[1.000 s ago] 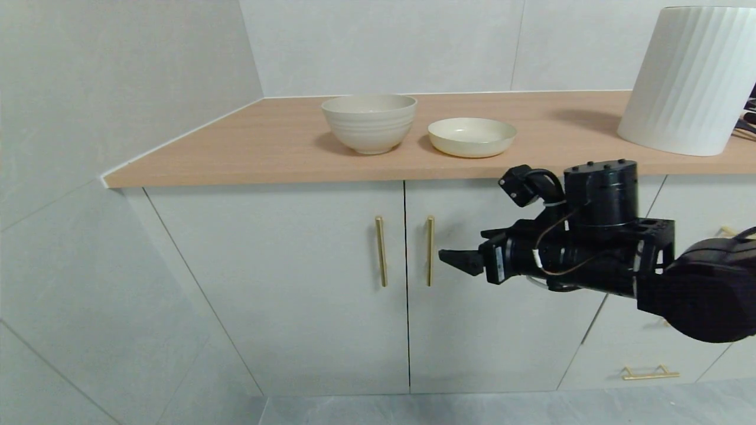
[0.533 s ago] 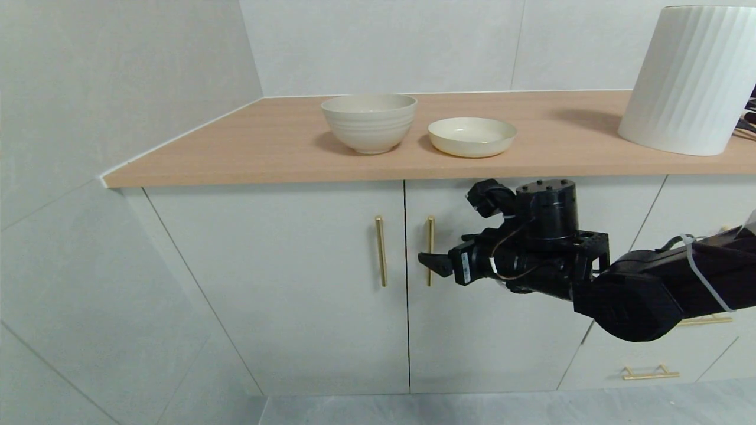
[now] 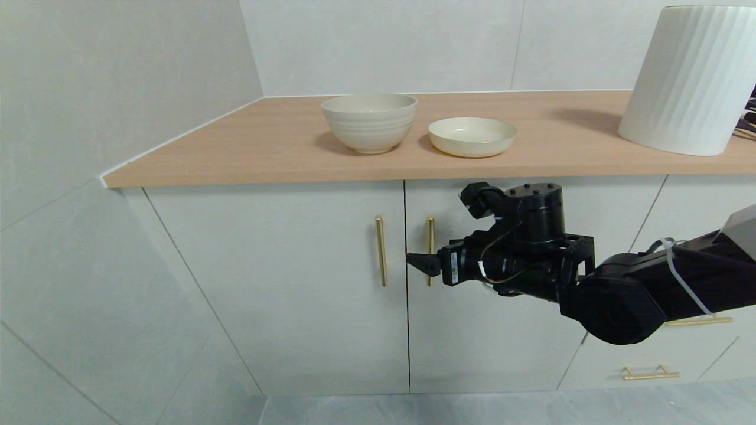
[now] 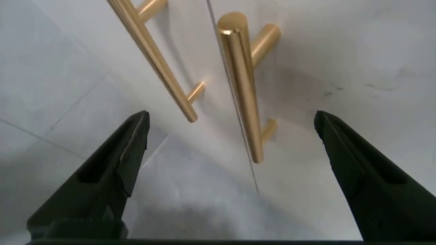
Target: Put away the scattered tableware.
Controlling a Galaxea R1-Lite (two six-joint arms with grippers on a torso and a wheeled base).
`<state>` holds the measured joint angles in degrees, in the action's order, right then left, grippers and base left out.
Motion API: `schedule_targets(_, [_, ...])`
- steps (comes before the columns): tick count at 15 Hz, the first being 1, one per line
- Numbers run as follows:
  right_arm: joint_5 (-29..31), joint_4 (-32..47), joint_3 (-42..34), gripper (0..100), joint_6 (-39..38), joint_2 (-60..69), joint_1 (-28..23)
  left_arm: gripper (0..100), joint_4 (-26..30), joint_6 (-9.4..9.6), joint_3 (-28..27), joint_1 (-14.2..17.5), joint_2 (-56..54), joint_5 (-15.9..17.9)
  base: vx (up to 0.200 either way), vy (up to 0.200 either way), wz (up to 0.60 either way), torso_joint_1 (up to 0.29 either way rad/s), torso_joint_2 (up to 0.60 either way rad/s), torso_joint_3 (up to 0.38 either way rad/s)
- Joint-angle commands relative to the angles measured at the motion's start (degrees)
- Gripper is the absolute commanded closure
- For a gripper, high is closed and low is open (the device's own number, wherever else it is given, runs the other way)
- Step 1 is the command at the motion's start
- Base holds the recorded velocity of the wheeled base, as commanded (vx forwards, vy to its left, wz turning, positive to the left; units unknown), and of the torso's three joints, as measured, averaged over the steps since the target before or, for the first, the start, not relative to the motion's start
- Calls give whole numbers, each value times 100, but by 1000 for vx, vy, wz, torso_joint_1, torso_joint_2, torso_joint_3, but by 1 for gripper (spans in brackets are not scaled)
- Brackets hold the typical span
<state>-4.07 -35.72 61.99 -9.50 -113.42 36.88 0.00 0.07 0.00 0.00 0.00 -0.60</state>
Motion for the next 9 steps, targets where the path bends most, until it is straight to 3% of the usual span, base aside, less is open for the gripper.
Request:
schedule_targets(1, [-32, -5, 138, 0, -202, -84, 48, 0, 0, 1, 0, 0, 9, -2, 0, 0, 0, 0, 0, 0])
schedule_targets(9, [-331, -269, 94, 0, -711, -110, 329, 0, 0, 1, 0, 0, 9, -2, 0, 0, 0, 0, 0, 0])
